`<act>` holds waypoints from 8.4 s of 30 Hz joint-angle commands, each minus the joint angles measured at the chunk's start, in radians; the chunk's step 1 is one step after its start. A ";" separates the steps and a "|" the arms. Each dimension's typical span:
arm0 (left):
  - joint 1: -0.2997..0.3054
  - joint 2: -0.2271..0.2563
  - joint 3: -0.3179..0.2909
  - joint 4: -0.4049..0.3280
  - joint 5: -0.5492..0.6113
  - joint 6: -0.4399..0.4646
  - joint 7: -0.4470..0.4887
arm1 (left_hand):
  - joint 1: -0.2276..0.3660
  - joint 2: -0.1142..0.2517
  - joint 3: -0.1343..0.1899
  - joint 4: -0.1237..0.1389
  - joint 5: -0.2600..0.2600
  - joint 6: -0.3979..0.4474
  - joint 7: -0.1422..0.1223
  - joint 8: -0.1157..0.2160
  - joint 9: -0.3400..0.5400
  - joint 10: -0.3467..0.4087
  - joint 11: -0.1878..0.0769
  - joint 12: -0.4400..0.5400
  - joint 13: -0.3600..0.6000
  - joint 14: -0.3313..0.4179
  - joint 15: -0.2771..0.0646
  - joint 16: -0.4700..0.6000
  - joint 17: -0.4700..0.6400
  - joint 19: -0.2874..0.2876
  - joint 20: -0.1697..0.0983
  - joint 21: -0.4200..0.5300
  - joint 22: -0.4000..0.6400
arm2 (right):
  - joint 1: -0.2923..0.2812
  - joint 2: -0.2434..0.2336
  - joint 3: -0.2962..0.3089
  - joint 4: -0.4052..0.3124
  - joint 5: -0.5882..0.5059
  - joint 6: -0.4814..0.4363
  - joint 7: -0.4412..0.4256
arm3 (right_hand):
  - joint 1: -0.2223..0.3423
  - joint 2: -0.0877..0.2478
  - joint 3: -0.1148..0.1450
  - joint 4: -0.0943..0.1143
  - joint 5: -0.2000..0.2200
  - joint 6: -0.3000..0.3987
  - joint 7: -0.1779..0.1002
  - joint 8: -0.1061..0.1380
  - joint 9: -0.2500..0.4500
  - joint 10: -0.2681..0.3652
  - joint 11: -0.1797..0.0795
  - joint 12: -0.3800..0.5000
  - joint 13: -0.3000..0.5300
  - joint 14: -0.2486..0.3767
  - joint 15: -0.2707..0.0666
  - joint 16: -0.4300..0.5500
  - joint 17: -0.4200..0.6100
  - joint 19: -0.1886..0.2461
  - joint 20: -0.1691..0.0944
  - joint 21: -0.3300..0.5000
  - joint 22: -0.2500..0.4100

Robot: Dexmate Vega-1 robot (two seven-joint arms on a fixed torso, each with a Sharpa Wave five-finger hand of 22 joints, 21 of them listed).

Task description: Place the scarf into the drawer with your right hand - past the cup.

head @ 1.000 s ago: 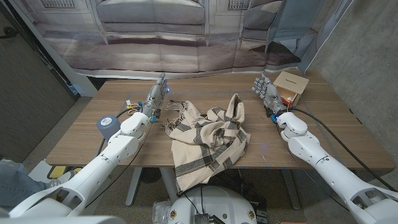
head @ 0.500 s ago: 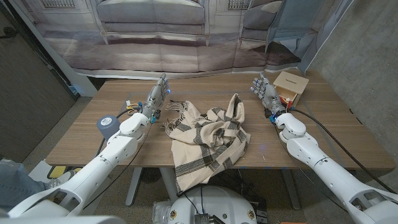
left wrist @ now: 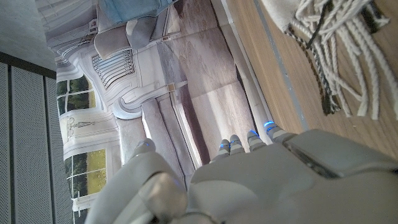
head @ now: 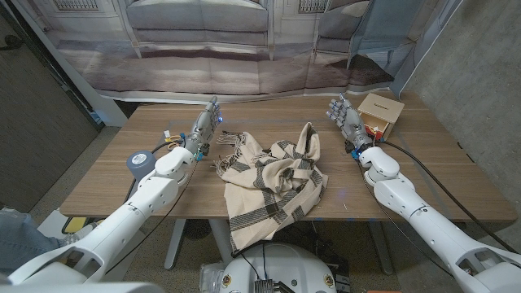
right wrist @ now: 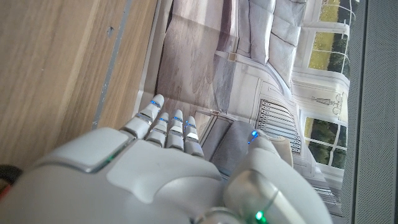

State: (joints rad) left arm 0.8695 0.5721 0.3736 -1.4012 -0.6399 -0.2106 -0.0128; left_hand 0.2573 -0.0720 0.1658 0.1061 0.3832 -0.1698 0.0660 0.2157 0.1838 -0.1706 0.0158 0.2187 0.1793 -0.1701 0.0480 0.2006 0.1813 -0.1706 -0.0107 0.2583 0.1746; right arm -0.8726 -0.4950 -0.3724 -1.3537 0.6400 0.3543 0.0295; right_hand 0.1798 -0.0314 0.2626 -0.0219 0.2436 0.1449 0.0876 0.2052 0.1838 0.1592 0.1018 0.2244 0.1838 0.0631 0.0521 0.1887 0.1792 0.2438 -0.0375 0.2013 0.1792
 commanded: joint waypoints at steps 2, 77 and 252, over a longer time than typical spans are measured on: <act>0.000 -0.002 -0.006 -0.004 0.006 -0.013 0.010 | 0.006 0.008 0.002 0.002 0.007 -0.092 -0.002 0.008 0.005 -0.030 0.003 0.009 0.005 -0.020 0.002 0.003 0.004 -0.029 0.007 -0.001 0.005 | -0.020 -0.008 0.005 -0.029 -0.014 0.034 0.001 | 0.001 0.007 0.004 -0.001 0.000 0.016 -0.003 0.002 0.004 0.014 -0.006 0.008 0.002 0.017 0.000 0.005 0.003 0.014 -0.012 0.007 0.005; -0.005 0.002 -0.002 -0.027 0.022 -0.038 -0.003 | 0.020 0.022 -0.013 -0.001 0.007 -0.036 -0.007 0.007 0.006 0.022 0.000 0.009 0.006 0.025 -0.002 0.003 0.003 -0.007 0.016 -0.017 0.006 | -0.098 -0.083 0.018 -0.181 -0.110 0.181 0.046 | 0.005 0.016 0.000 -0.010 -0.010 0.029 -0.011 -0.002 0.005 0.020 -0.008 0.002 0.003 0.018 -0.002 -0.001 0.005 0.009 -0.013 0.002 0.007; -0.010 0.013 0.009 -0.059 0.027 -0.011 -0.012 | 0.043 0.042 -0.056 -0.004 0.008 0.012 -0.010 -0.009 0.007 0.064 0.003 -0.009 0.007 0.061 -0.001 -0.008 0.004 0.031 0.013 -0.047 0.006 | -0.296 -0.157 0.095 -0.464 -0.884 0.287 -0.261 | 0.037 0.010 -0.013 -0.054 0.022 0.042 -0.140 -0.013 0.008 0.045 -0.066 -0.005 0.005 0.064 -0.027 -0.001 0.003 0.010 0.049 -0.002 0.004</act>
State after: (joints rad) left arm 0.8665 0.5889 0.3774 -1.4667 -0.6131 -0.2271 -0.0205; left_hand 0.2915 -0.0378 0.1144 0.1020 0.3832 -0.1623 0.0586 0.2087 0.1882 -0.1079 0.0177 0.2109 0.1835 -0.1086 0.0477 0.1945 0.1836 -0.1400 -0.0021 0.2175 0.1794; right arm -1.1543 -0.6485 -0.2868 -1.8063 -0.1804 0.6501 -0.1908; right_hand 0.2059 -0.0234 0.2470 -0.0702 0.2593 0.1927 -0.0400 0.1984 0.1882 0.2016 0.0440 0.2243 0.1835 0.1216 0.0180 0.1885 0.1789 0.2507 0.0027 0.2013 0.1817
